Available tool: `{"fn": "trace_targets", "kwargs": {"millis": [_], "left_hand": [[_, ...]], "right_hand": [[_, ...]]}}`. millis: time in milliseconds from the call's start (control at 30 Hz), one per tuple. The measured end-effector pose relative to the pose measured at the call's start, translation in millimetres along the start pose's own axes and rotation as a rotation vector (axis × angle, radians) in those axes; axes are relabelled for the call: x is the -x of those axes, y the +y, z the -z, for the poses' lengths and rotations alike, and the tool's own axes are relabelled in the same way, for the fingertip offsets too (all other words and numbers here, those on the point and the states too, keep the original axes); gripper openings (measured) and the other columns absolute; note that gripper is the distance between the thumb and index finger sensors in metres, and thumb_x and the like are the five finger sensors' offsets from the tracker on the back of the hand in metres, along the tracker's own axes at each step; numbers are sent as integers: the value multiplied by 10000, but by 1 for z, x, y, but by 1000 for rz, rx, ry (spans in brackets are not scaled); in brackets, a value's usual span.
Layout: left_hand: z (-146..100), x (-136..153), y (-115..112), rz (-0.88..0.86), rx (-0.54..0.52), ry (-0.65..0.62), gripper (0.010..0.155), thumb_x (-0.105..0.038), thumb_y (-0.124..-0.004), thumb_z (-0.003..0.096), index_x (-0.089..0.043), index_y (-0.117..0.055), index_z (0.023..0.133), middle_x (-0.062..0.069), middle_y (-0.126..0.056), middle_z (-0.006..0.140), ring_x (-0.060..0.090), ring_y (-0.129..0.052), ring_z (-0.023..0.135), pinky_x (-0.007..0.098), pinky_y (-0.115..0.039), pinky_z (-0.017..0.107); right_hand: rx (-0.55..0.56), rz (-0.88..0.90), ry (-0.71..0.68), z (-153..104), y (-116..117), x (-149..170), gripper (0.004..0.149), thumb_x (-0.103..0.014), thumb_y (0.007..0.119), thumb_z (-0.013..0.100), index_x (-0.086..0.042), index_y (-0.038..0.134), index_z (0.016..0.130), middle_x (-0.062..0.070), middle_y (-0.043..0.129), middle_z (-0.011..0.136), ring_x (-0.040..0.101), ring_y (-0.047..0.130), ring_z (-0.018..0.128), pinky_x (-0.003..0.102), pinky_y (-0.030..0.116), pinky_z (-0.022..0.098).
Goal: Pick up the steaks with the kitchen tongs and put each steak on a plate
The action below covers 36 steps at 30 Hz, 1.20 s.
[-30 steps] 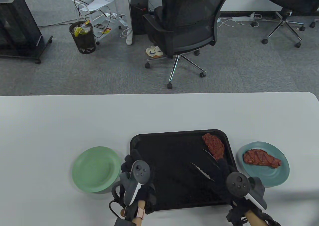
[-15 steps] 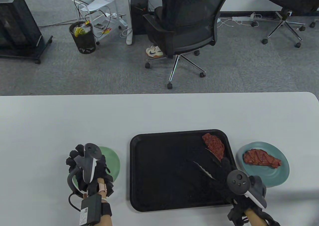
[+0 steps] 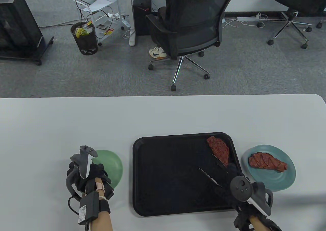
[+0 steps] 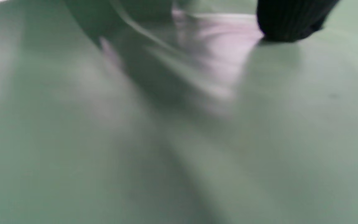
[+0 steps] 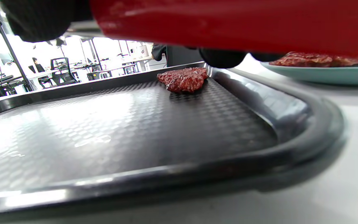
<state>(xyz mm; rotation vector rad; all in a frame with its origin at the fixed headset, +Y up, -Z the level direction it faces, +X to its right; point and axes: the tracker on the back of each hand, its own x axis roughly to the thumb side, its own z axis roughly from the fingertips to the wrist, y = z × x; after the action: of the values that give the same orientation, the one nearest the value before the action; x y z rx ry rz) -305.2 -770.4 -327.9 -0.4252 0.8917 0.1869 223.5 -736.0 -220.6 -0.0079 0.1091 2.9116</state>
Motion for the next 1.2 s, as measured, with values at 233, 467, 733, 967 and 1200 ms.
{"fn": "trace_targets", "kwargs": {"millis": [233,467,733,967,1200], "left_hand": [[8,19,6,-51,-14,12,894,-483,-828,381,-184,-401,1107,163,-567,1020,388,-696,828,471,-710,624],[7,40,10,-126,-37,25,699,-389,-817,406,-207,-597,1043,88,-746,870,274,-855,651,369,-823,469],[-9,65,25,-404,-40,-42,488,-328,-793,417,-285,-735,899,40,-812,726,218,-1019,469,272,-940,285],[-27,86,32,-705,-36,-95,512,-250,-740,438,-217,-665,943,73,-801,814,287,-1052,491,294,-969,270],[-50,83,23,-1035,141,-237,587,-223,-689,459,-131,-524,1014,165,-759,890,350,-1027,526,310,-960,263]], "right_hand": [[2,-14,-1,-1,-1,-2,927,-580,754,371,-144,335,1074,205,600,1042,423,766,765,559,691,594],[-10,-11,-12,-1,0,-3,927,-582,753,372,-145,336,1075,204,601,1042,422,766,765,558,692,594],[-6,1,-43,-3,-3,-6,926,-585,750,373,-145,335,1075,204,601,1043,423,765,765,556,692,593],[9,16,-73,-6,-9,-10,927,-588,748,374,-146,335,1076,203,600,1043,420,766,765,553,694,592],[23,22,-95,-9,-14,-12,927,-593,745,373,-145,340,1076,202,608,1038,416,770,760,548,697,586]]}}
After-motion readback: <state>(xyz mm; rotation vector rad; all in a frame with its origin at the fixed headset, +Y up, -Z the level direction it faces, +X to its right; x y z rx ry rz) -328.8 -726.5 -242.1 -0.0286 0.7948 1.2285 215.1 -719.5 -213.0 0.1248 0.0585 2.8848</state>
